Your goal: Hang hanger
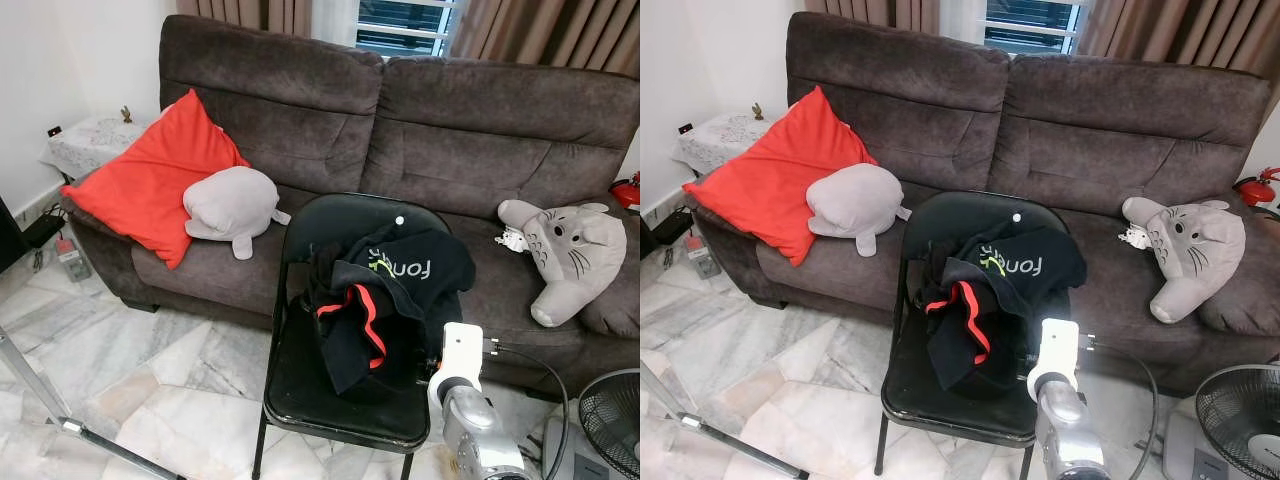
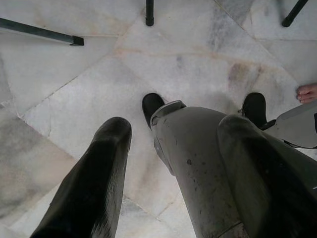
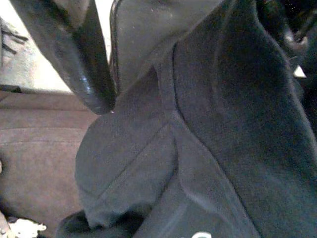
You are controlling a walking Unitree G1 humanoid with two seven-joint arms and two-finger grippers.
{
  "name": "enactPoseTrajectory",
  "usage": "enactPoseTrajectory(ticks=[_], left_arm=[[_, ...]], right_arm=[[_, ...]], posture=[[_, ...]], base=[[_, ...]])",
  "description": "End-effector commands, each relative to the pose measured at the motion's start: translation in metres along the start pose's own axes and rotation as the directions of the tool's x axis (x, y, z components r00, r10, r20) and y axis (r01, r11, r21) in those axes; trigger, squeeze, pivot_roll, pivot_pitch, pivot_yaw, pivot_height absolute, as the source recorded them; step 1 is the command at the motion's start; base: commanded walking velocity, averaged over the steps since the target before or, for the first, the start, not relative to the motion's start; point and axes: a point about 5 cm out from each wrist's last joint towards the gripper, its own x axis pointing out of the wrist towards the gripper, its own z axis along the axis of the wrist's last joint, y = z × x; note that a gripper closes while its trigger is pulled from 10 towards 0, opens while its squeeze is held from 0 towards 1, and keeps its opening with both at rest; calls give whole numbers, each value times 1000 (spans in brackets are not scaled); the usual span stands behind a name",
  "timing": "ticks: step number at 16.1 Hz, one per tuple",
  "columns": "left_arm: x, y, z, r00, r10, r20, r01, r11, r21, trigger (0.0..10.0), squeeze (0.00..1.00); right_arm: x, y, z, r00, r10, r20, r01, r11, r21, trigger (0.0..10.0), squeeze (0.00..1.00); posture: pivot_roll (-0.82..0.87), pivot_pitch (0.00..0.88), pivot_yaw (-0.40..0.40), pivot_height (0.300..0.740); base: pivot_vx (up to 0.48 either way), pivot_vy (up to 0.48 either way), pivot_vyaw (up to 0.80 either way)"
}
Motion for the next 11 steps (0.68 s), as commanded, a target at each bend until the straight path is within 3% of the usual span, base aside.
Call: enactPoseTrajectory(ticks=[1,2,3,4,5,6,7,8,9,10,11], left_arm=[[0,-2,-4,1000,-11,-23,11,1000,14,10000,0],[0,-2,-4,1000,-10,-23,11,1000,14,10000,0],[0,-2,-4,1000,-9,-24,10,1000,15,10000,0],[0,-2,-4,1000,-9,-24,10,1000,15,10000,0],[0,-2,-4,1000,-10,-24,10,1000,15,10000,0],[0,-2,-4,1000,-10,-24,10,1000,16,10000,0],[0,-1,-4,1000,-10,-23,10,1000,16,10000,0],[0,-1,-5,1000,-10,-24,10,1000,18,10000,0],[0,-1,-5,1000,-10,-24,10,1000,18,10000,0],[-1,-1,-5,1000,-9,-24,10,1000,19,10000,0],[-1,-1,-5,1000,-10,-24,10,1000,19,10000,0]], right_arm=[[2,-1,0,1000,-8,-14,8,1000,-15,0,0],[2,-1,-1,1000,-8,-16,8,1000,-13,0,0],[2,-1,-1,1000,-8,-16,8,1000,-13,3490,0],[2,-1,-1,1000,-6,-20,5,1000,-15,9843,0],[3,-1,-1,1000,-6,-22,6,1000,-16,10000,0],[3,-1,-1,1000,-7,-21,7,1000,-16,10000,0],[3,-2,-1,1000,-9,-12,9,1000,-11,5765,0],[3,-3,2,1000,-9,10,9,1000,-4,0,0],[3,-3,3,1000,-9,16,9,1000,-3,745,0],[4,-3,4,1000,-15,19,15,1000,-2,4980,0],[4,-4,3,1000,-18,15,18,1000,-5,10000,0]], posture=[[9,0,-64,740],[8,0,-63,740],[7,0,-63,740],[8,0,-62,740],[10,0,-62,740],[10,0,-62,740],[10,0,-61,740],[9,0,-60,740],[10,0,-59,740],[11,0,-59,740],[12,0,-60,740]], base=[[0,0,0],[0,0,0],[0,0,0],[0,0,0],[0,0,0],[0,0,0],[0,0,0],[0,0,0],[0,0,0],[0,0,0],[0,0,0]])
